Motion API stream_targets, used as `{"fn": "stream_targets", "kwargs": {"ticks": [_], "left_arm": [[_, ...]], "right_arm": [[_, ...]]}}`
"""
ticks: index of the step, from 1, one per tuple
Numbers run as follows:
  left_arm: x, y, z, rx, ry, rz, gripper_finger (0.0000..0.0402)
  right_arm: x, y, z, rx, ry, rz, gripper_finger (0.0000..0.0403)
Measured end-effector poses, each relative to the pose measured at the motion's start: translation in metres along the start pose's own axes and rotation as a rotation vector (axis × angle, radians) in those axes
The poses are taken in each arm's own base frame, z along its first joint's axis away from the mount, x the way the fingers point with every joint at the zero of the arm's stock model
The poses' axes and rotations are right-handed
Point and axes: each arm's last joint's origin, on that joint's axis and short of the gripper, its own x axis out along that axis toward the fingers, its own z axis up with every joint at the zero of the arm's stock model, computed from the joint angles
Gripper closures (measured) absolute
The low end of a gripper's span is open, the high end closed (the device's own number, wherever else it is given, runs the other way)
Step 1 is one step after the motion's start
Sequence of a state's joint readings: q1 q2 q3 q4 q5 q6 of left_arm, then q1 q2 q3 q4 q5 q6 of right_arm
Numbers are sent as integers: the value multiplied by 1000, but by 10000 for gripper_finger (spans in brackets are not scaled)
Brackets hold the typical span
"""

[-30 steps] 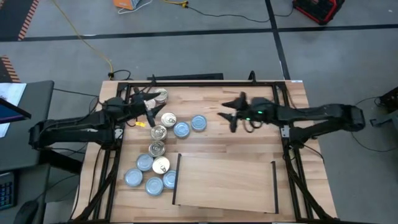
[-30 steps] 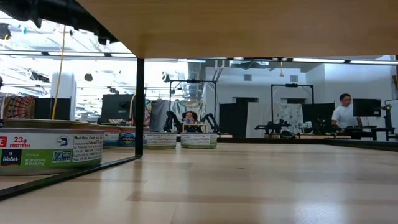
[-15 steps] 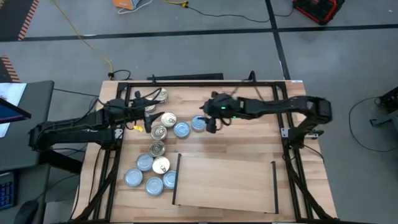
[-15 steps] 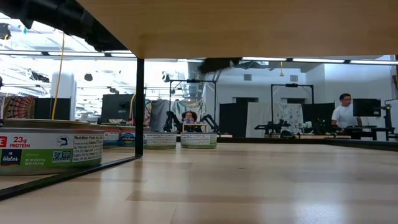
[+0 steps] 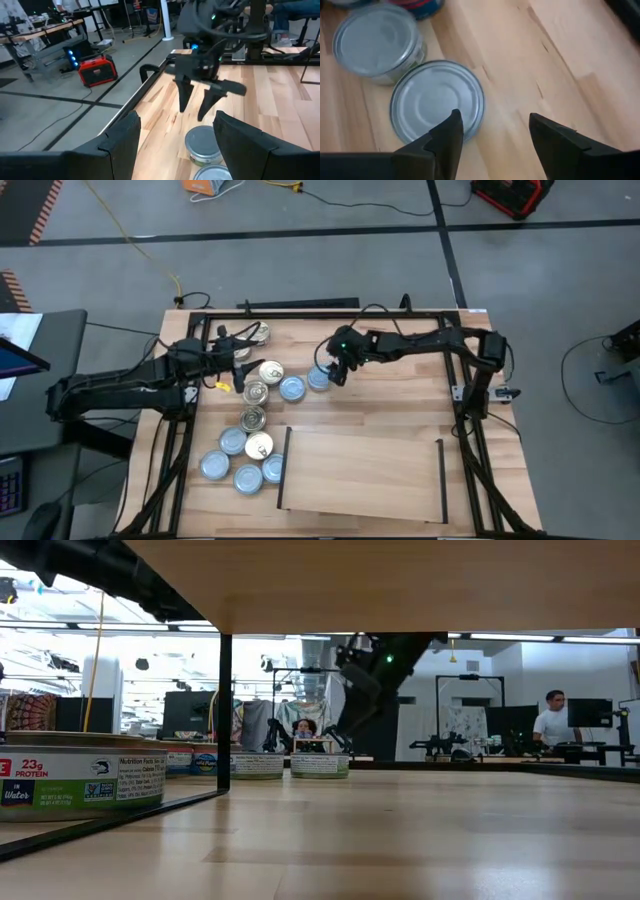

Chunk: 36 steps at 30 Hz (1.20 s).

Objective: Stack canned seafood by type on shelf
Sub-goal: Put the green tuna can on the shelf

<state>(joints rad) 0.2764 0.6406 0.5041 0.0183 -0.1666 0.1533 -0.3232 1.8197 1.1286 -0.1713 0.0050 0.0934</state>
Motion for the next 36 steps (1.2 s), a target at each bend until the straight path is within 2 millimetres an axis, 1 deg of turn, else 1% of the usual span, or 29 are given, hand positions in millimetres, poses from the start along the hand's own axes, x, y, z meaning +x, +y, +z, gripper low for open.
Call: {"fn": "stream_targets", "kwargs": {"ticks": [3, 8, 12, 17, 21, 25, 29, 31, 34, 36], "left_arm": [[6, -1, -1, 1, 6, 0, 162], [19, -3, 1, -7, -39, 8, 162], [28, -5, -1, -8, -32, 7, 162], [35, -7, -8, -27, 17, 4, 162], [36, -7, -9, -30, 28, 3, 162], [34, -7, -7, -32, 16, 4, 162], [34, -7, -8, -30, 25, 3, 162], [34, -7, -9, -29, 29, 2, 162], [34, -7, -9, -13, 36, 1, 162], [34, -7, -9, -3, 35, 1, 162]], "right_arm": [[4, -3, -7, 52, 0, 16, 171], [7, 5, -17, 34, -8, 16, 197], [8, 9, -21, 18, -14, 17, 218], [10, 5, -31, 30, 8, -43, 249], [12, -2, -41, 75, 44, -80, 277], [12, -9, -50, 79, 108, -223, 300], [10, -16, -51, 103, 124, -270, 311], [5, -16, -49, 112, 112, -264, 312], [-8, -5, -33, 78, 4, -191, 310], [-14, 6, -28, 28, -38, -143, 309]]}}
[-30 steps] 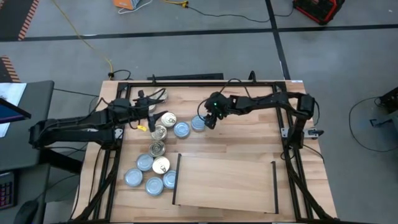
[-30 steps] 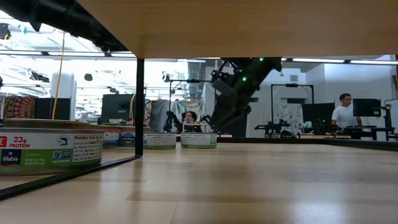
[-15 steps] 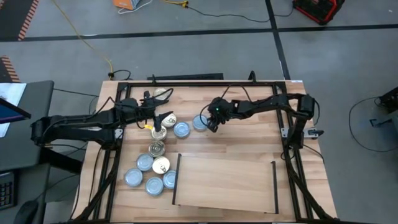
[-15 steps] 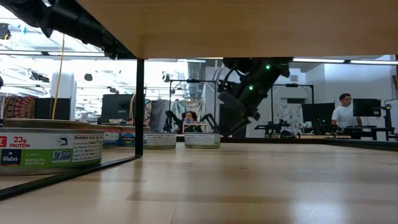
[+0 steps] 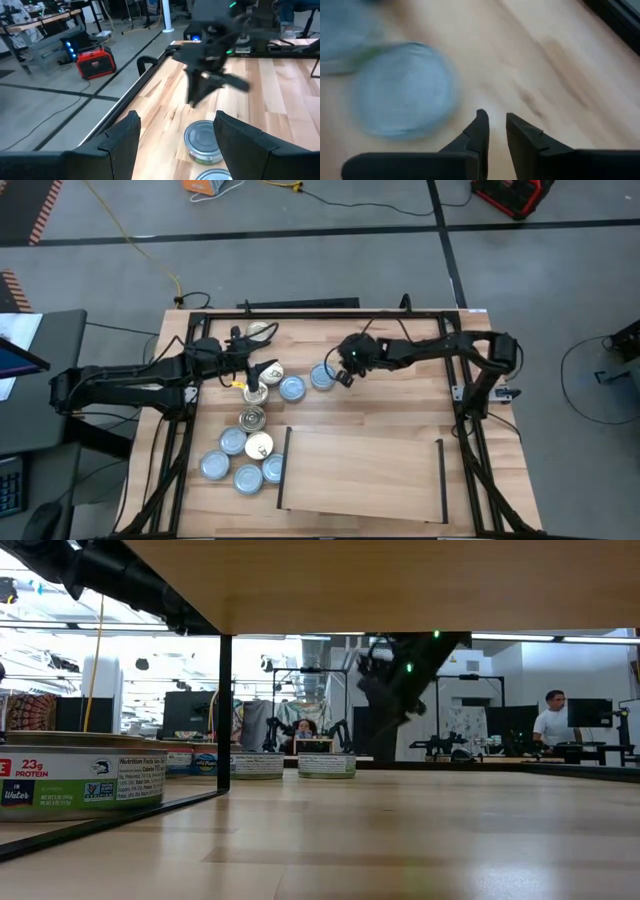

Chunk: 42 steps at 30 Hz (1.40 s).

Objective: Stack canned seafood by type on shelf
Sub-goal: Put the green tuna can on the shelf

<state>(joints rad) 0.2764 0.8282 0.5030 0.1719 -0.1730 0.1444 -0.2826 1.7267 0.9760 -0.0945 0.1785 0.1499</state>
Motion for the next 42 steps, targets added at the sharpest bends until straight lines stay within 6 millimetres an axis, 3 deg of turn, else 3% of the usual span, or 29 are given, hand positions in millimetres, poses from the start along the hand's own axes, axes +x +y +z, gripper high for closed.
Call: {"fn": "stream_targets", "kwargs": {"ticks": [4, 10, 26, 33, 42], "left_arm": [[0, 0, 0, 22, 2, 0, 162], [0, 0, 0, 31, 2, -1, 162], [1, 0, -4, -33, 45, 24, 162], [5, 0, -6, -79, 53, 36, 162], [5, -1, -6, -97, 55, 37, 162]], "right_arm": [[-5, 16, 3, -85, -54, 43, 306], [22, 27, -12, -115, 0, 42, 305], [19, 8, -40, -64, 249, -111, 305], [0, -2, -47, -32, 281, -134, 305], [-41, -3, -31, -65, 209, -108, 305]]}}
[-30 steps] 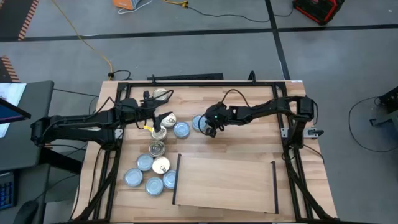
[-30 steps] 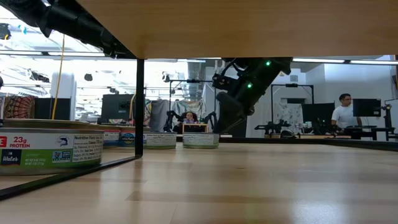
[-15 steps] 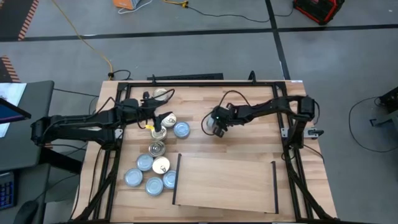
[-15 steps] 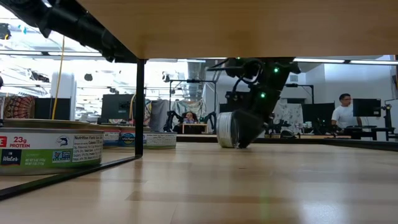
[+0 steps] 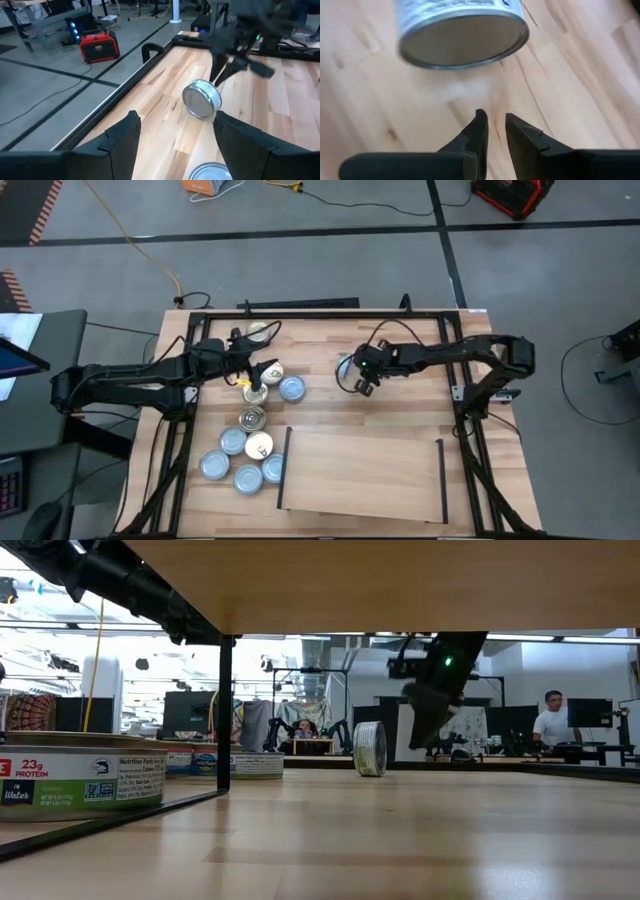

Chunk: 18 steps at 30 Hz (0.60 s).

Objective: Stack canned seafood by type on shelf
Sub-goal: Put the green tuna can on the shelf

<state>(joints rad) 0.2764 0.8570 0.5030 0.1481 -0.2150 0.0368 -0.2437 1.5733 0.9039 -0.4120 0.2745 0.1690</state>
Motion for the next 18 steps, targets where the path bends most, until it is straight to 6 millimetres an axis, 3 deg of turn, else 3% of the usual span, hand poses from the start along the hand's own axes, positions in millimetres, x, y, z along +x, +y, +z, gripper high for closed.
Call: {"fn": "stream_targets", "kwargs": {"ticks": [4, 8, 13, 18], "left_arm": [[0, -1, 0, 0, -1, -22, 162], [0, -1, 0, 3, -1, -31, 162], [0, -1, -1, 5, 7, -32, 162], [0, -1, -4, 30, 44, -34, 162]], "right_arm": [[-24, 0, 5, -130, -84, 10, 298], [-49, 1, 16, -226, -149, 21, 258], [-69, 7, 38, -301, -147, 27, 151], [-54, 33, 62, -491, -51, 39, 49]]}}
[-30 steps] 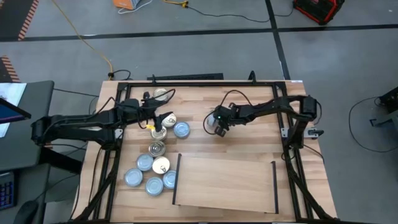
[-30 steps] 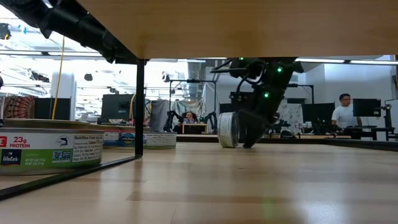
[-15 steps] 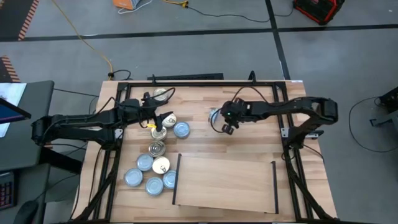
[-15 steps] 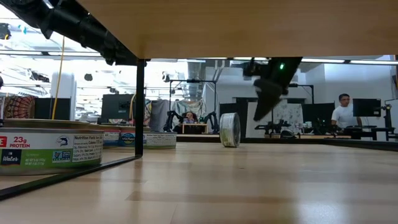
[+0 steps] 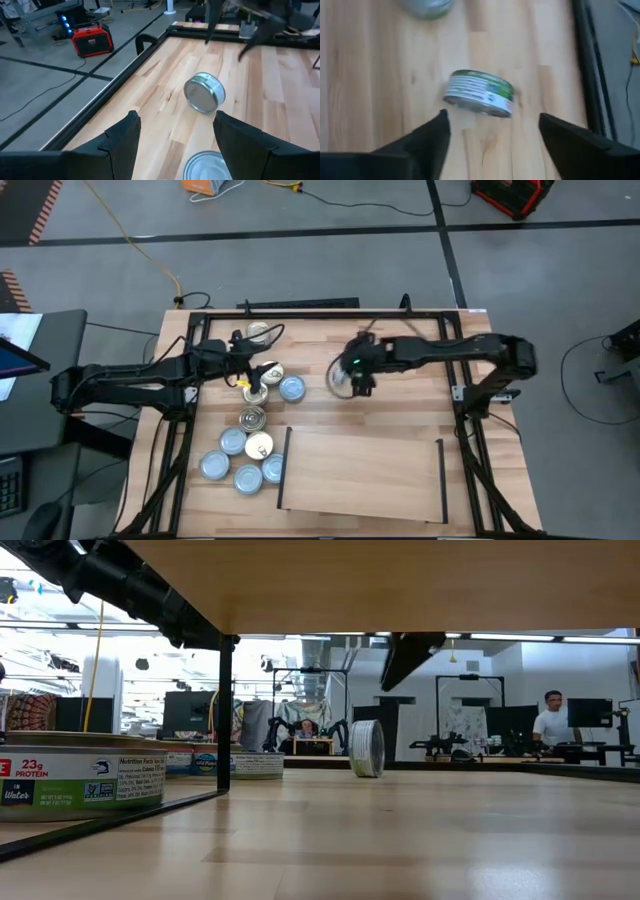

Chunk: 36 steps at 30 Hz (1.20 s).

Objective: Stack canned seafood by type on shelf
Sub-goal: Put the green tuna can on the shelf

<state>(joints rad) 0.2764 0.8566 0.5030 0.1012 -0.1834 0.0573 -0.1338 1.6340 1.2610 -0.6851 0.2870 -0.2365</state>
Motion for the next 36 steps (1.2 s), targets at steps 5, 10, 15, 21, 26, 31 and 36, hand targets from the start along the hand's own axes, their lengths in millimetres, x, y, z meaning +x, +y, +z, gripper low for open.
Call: {"fn": "stream_targets", "kwargs": {"ticks": [5, 10, 15, 21, 26, 31, 36], "left_arm": [[0, 0, -2, 31, 17, -1, 162], [0, 0, -7, 42, 70, -5, 162], [-1, 0, -10, 54, 100, -8, 162], [-1, -1, -11, 48, 120, -11, 162], [-1, -1, -15, 44, 153, -14, 162], [-1, -1, -16, 48, 165, -13, 162], [-1, -1, -16, 59, 166, -13, 162]], "right_arm": [[14, 7, 32, -168, 108, 47, 9], [21, 13, 52, -289, 98, 112, 18], [34, 13, 59, -356, 151, 161, 12], [55, 6, 62, -393, 213, 186, 14], [64, 3, 61, -434, 271, 213, 14], [63, 1, 59, -546, 289, 230, 14], [63, 2, 59, -680, 288, 232, 14]]}}
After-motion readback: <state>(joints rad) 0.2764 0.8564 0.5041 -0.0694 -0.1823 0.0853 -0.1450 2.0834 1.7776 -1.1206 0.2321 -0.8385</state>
